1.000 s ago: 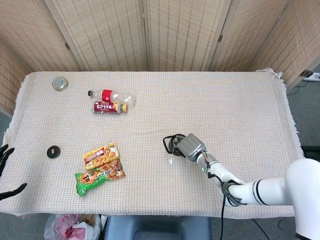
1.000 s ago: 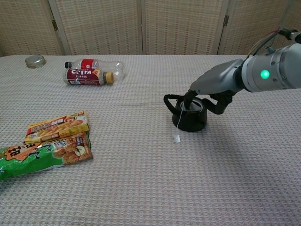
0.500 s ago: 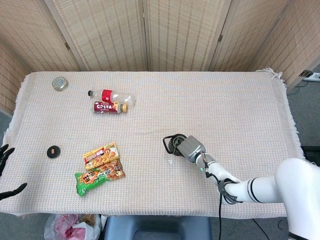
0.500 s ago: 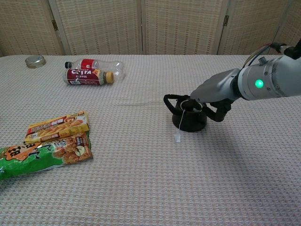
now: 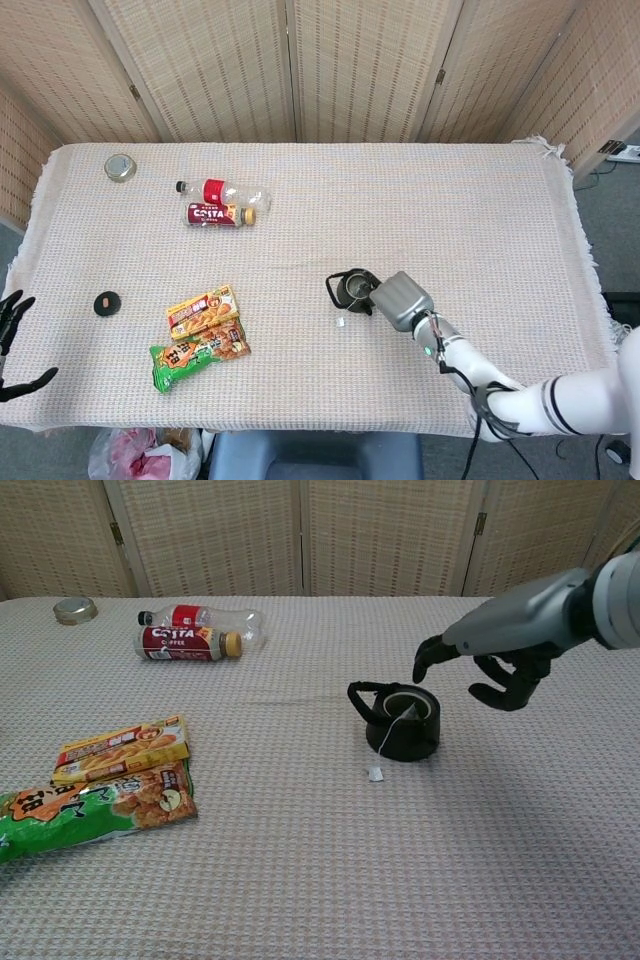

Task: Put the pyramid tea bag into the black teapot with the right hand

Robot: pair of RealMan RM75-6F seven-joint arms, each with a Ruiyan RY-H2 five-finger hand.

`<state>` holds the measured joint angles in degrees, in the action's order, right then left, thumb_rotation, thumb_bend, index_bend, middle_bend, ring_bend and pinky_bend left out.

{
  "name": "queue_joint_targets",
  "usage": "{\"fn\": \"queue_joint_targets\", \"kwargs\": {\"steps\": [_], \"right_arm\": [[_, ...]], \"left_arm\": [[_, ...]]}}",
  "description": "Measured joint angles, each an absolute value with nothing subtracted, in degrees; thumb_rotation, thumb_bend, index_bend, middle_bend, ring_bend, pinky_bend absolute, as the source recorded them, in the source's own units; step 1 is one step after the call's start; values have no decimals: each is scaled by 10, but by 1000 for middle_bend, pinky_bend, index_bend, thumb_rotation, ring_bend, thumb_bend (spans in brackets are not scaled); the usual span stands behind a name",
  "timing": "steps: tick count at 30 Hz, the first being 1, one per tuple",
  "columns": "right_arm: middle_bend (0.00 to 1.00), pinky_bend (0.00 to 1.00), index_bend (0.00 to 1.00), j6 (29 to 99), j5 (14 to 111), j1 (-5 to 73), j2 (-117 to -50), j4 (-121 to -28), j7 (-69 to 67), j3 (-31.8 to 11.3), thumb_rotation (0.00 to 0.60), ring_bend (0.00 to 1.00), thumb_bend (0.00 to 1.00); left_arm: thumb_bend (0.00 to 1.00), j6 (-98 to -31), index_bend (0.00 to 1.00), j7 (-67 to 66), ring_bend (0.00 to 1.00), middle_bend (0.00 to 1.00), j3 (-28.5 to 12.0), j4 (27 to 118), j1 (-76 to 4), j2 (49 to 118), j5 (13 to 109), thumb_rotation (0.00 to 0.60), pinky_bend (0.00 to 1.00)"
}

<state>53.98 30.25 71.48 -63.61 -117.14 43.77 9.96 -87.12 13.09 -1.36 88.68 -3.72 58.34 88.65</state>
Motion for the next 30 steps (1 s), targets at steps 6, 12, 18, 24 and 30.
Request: {"fn": "queue_joint_targets", "kwargs": {"steps": [6,12,18,24,30], "right_arm": [[1,838,115,653,437,639,-553,-1265,417,117,600,524,575],[0,419,69,772,625,508,-524,-1272,356,146,600,275,540],[0,0,0,885,744,348,-542,-1165,212,159,600,0,352],[0,0,0,956,773,228,-596,-1007,70,154,600,0,189],[0,0,0,986,793,140,-636,-913,8,139,600,0,152]], "left_arm": [[203,-878,0,102,0,0,-12,897,-35,590,893,600,61],[203,-890,0,73,0,0,-9,905,-31,597,904,600,61],[203,-897,0,51,0,0,-2,910,-27,603,916,600,61],[203,-893,0,30,0,0,-5,915,-25,608,901,600,61],[203,-880,0,-5,0,0,-11,921,-29,618,884,600,61]]}}
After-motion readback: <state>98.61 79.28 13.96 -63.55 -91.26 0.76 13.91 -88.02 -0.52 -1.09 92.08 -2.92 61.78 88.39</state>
